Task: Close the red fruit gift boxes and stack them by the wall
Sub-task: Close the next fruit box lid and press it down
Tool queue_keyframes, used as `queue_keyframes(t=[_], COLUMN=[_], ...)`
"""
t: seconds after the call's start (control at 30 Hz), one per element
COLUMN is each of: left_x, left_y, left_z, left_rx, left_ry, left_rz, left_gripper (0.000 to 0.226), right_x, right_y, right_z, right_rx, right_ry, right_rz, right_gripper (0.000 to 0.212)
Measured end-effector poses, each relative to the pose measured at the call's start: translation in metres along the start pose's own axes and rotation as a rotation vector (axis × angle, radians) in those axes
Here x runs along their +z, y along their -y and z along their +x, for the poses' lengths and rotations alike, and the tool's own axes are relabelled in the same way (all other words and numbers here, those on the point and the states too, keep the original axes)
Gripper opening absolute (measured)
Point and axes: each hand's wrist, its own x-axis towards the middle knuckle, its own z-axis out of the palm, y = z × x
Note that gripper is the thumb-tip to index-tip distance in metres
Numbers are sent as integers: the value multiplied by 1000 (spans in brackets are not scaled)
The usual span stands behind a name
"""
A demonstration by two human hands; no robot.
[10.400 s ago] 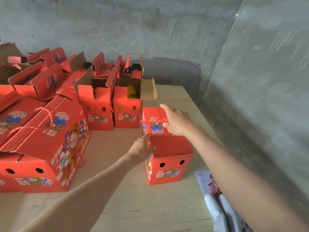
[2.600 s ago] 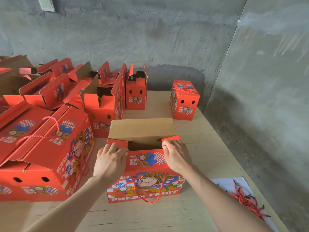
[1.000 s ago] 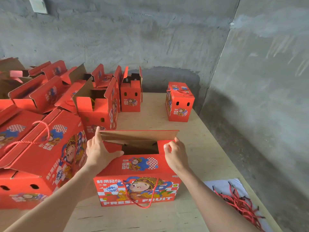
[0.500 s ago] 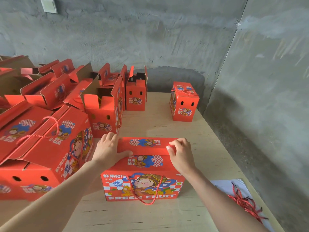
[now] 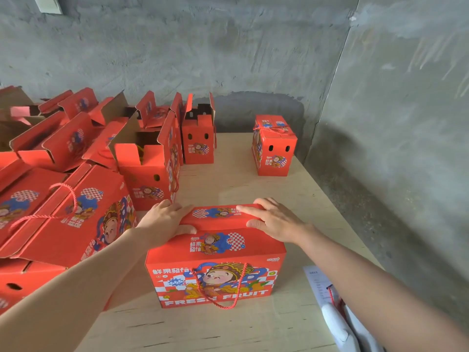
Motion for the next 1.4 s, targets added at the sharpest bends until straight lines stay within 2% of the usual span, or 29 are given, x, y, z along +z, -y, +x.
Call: queue_keyframes(t=[0.2, 0.3, 0.4, 0.5, 0.6, 0.8, 1.0, 1.13, 1.23, 1.33, 1.4], left_x=[-2, -3, -3, 0, 1, 1, 7, 13, 18, 19, 16], left_y=[1, 3, 1, -1, -4, -1, -6, -12, -11, -10, -12], left_z=[1, 0, -3, -3, -2, -1, -4, -5, -6, -1, 1], left_rx=[22, 18, 20, -3, -16, -18, -61, -77, -74, -61, -66], left_ry=[-37, -6, -23, -9, -4, 68, 32, 10, -3, -3, 27], left_rz=[18, -11, -10, -117, -113, -144, -161, -133, -147, -193, -167], left_gripper=[145, 148, 132, 87, 67, 63, 86, 83, 91, 63, 55], right_x=[-3, -5, -3, -3, 0, 1, 1, 7, 14, 14, 14], right_y=[-2, -1, -1, 2, 4, 5, 4, -1, -3, -2, 2], right_z=[5, 7, 8, 8, 6, 5, 5, 6, 8, 11, 9], right_rx=[-44, -42, -42, -51, -34, 6, -1, -1, 8, 29, 49], right_ry=[16, 31, 11, -17, -50, 20, 102, 145, 169, 156, 121], right_rz=[-76, -100, -97, -110, -98, -61, -50, -2, 82, 116, 131], right_gripper=[77, 71, 51, 48, 48, 48, 48, 46, 44, 43, 44])
